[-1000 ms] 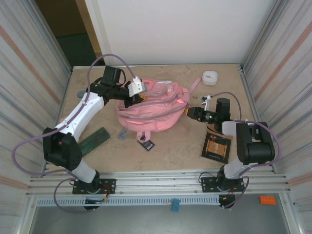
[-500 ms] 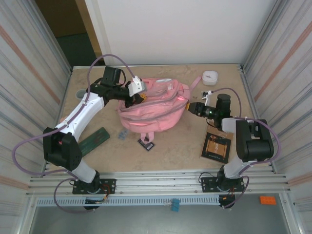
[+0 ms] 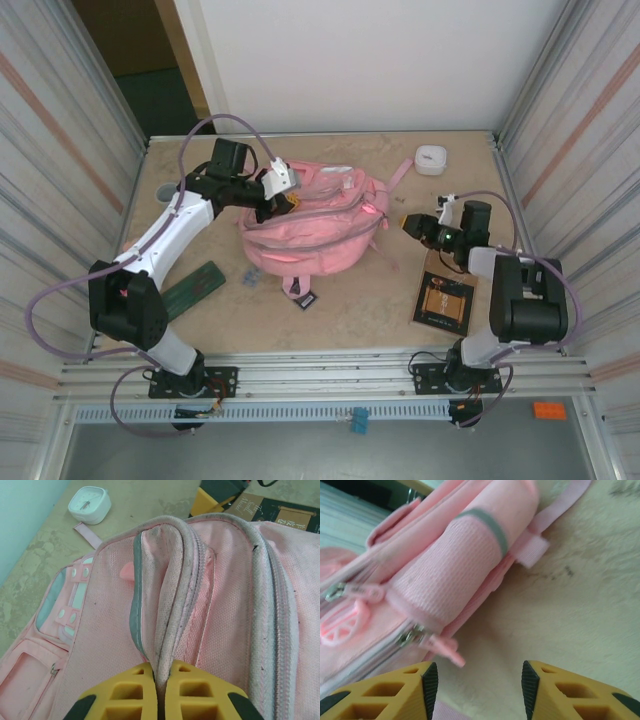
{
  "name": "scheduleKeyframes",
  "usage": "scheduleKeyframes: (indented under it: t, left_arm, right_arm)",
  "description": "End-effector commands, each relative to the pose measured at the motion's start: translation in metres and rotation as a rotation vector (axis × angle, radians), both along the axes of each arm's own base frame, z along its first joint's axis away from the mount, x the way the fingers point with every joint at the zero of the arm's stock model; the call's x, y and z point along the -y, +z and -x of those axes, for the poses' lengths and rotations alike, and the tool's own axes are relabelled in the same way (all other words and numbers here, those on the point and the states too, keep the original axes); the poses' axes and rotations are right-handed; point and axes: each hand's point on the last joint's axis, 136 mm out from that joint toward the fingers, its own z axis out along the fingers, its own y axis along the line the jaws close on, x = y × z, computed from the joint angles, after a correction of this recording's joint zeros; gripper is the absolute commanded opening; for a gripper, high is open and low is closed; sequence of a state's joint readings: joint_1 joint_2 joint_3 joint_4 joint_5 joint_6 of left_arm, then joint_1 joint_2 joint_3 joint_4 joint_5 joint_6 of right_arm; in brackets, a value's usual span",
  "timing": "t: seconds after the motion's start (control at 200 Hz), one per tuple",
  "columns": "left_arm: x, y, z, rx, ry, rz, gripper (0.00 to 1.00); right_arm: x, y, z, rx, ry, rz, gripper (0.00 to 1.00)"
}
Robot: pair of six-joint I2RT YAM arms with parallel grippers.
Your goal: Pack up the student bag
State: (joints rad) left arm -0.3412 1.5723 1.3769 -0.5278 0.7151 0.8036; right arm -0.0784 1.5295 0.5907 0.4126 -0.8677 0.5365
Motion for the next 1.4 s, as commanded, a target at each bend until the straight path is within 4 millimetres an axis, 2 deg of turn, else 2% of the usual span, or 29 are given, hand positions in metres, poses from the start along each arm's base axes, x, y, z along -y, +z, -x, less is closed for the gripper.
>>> scheduleKeyframes:
  t: [0.0, 0.09, 0.165, 0.286, 0.516, 0.707, 0.772, 0.927, 1.097, 1.398]
  left_arm:
    - [0.004, 0.051, 0.000, 0.115, -0.022, 0.118, 0.00]
    - [0.003, 0.055, 0.000, 0.097, -0.026, 0.149, 0.00]
    - [0.002, 0.057, 0.000, 0.085, -0.027, 0.166, 0.00]
    - [0.002, 0.057, 0.003, 0.076, -0.036, 0.175, 0.00]
    - [0.004, 0.058, 0.008, 0.059, -0.062, 0.195, 0.00]
    - [0.005, 0.054, 0.011, 0.043, -0.075, 0.191, 0.00]
    - [0.005, 0.052, 0.012, 0.041, -0.081, 0.188, 0.00]
    - [0.003, 0.049, 0.012, 0.042, -0.073, 0.173, 0.00]
    - [-0.002, 0.043, 0.004, 0.059, -0.030, 0.135, 0.00]
    - [-0.009, 0.033, -0.018, 0.091, 0.091, 0.086, 0.00]
  right_arm:
    - [-0.024, 0.012, 0.022, 0.063, 0.093, 0.002, 0.49]
    - [-0.044, 0.014, 0.034, 0.072, 0.147, 0.005, 0.50]
    - [-0.051, 0.014, 0.036, 0.076, 0.154, 0.014, 0.53]
    - [-0.051, 0.017, 0.022, 0.090, 0.143, -0.004, 0.56]
    - [-0.062, 0.031, -0.008, 0.148, 0.183, -0.070, 0.56]
    - [-0.055, 0.034, -0.026, 0.174, 0.155, -0.050, 0.55]
    - [-0.049, 0.032, -0.032, 0.171, 0.144, -0.051, 0.48]
    - [-0.036, 0.033, -0.036, 0.179, 0.130, -0.060, 0.17]
    - [-0.026, 0.033, -0.023, 0.179, 0.132, -0.045, 0.00]
    - [-0.044, 0.029, 0.020, 0.117, 0.243, 0.012, 0.00]
